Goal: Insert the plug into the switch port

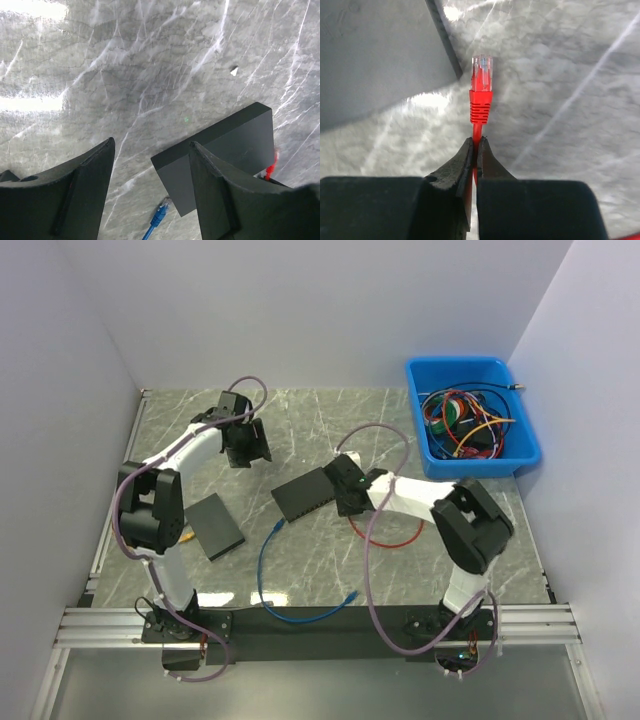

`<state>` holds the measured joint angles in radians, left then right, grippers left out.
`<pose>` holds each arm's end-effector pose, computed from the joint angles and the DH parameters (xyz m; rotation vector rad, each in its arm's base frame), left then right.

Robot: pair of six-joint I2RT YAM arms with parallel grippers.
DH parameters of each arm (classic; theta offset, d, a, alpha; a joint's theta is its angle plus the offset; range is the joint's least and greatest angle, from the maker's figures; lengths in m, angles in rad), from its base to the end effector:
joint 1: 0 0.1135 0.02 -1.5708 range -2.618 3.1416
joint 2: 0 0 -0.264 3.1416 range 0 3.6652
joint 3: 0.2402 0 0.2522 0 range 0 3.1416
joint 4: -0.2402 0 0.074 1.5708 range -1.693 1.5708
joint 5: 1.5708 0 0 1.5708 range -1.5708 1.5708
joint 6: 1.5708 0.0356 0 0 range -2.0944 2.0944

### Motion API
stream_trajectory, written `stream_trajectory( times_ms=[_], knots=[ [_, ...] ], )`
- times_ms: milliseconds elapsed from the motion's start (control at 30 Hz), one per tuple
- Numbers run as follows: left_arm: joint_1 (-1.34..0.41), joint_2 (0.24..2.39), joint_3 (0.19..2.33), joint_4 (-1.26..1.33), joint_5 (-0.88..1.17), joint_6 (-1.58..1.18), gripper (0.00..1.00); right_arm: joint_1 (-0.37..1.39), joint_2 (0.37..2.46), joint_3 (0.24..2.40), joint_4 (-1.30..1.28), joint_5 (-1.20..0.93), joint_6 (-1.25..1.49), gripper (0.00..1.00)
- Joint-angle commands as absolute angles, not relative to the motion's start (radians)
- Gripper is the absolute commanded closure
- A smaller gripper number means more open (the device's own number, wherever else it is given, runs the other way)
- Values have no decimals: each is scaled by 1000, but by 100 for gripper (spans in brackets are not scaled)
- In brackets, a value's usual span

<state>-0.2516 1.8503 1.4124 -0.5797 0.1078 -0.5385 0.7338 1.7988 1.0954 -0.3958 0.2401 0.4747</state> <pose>0.3841 -0.1027 0.2246 -0.3374 2.6190 -0.4200 0.2690 0.2312 0.1613 -0.2630 2.6066 0.0975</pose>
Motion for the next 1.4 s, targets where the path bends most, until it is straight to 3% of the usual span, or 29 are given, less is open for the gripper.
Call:
stream_trajectory(
  times_ms=[0,167,333,467,700,867,1233,1367],
  knots=[
    [-244,1769,1398,-520,103,-523,34,747,1605,1043,-303,285,382,100],
    [-239,1669,1333,-417,218,-531,33,755,1288,910,-100,125,327,100],
    [-239,1605,1295,-344,363,-545,33,752,1175,899,-11,-229,256,100],
    [-239,1514,1240,-229,466,-572,33,753,1137,937,-9,-351,229,100],
    [-238,1414,1160,-106,546,-598,34,753,1128,865,104,-442,219,100],
    [-239,1398,1135,-55,630,-603,43,753,1098,819,150,-460,229,100],
    [-267,1361,1086,90,824,-618,44,753,1031,764,150,-341,265,100],
    [-298,1335,1043,173,908,-634,44,753,1098,802,155,-348,256,100]
  ],
)
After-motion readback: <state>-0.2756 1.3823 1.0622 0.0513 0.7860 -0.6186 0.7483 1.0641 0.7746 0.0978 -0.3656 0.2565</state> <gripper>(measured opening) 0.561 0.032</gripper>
